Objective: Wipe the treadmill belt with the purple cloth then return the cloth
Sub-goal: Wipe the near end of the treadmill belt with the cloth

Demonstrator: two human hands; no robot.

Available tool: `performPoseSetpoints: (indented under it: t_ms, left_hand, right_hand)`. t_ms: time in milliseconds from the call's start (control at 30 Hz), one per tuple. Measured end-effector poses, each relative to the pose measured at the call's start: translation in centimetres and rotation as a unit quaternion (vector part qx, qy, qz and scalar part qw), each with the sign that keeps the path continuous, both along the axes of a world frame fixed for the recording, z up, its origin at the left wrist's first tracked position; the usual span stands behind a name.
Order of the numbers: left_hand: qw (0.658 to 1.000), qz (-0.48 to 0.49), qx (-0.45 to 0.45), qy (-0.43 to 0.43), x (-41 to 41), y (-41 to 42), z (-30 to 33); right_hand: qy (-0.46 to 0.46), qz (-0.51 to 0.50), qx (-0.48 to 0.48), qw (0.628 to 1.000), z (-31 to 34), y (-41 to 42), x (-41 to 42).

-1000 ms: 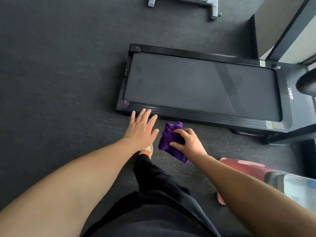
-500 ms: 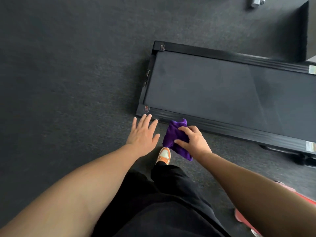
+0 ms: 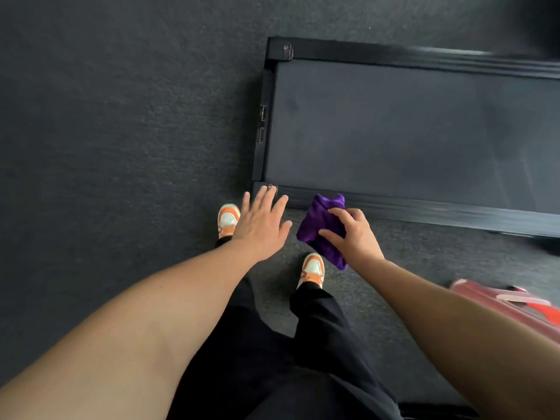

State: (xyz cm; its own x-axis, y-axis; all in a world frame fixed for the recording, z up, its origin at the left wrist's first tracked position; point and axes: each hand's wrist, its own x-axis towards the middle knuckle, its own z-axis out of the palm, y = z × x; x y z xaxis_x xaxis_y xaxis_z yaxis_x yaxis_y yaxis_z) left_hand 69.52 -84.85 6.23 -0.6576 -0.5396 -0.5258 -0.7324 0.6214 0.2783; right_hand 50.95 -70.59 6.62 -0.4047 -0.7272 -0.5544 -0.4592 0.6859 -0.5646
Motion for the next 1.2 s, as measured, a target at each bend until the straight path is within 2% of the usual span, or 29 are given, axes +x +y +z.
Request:
performPoseSetpoints:
  t_ms: [333,567,800,1000,1067,1133,1200]
  left_hand:
    - [0.996,-0.084,0.036,-0.001,-0.8,-13.3,-12.0]
    - [0.993,-0.114,0.022,0.001,-4.2,-18.1,-24.6]
    - [0.991,-0.128,-0.011,0.03,-8.7,-20.4,-37.9]
    - [0.985,-0.144,-0.06,0.075,-12.3,-23.5,-46.1]
    - [0.983,-0.142,-0.074,0.092,-13.5,-24.4,-48.2]
    - [0.982,-0.139,-0.079,0.102,-14.3,-24.7,-50.0]
    - [0.978,-0.143,-0.106,0.11,-14.6,-24.3,-51.5]
  right_hand:
    - [0.032,-0.162,-0.001,0.986,-9.1,-9.8,3.1]
    - [0.022,-0.216,-0.006,0.976,-20.9,-13.7,2.1]
    - [0.031,-0.171,-0.031,0.984,-34.0,-16.2,-1.6]
    - [0.106,-0.085,-0.031,0.99,-41.9,-19.5,-3.9]
    - [0.186,-0.053,-0.014,0.981,-43.9,-20.5,-3.7]
    - [0.298,-0.014,-0.005,0.954,-45.8,-21.1,-3.2]
    - [0.346,0.009,-0.013,0.938,-47.4,-21.7,-2.8]
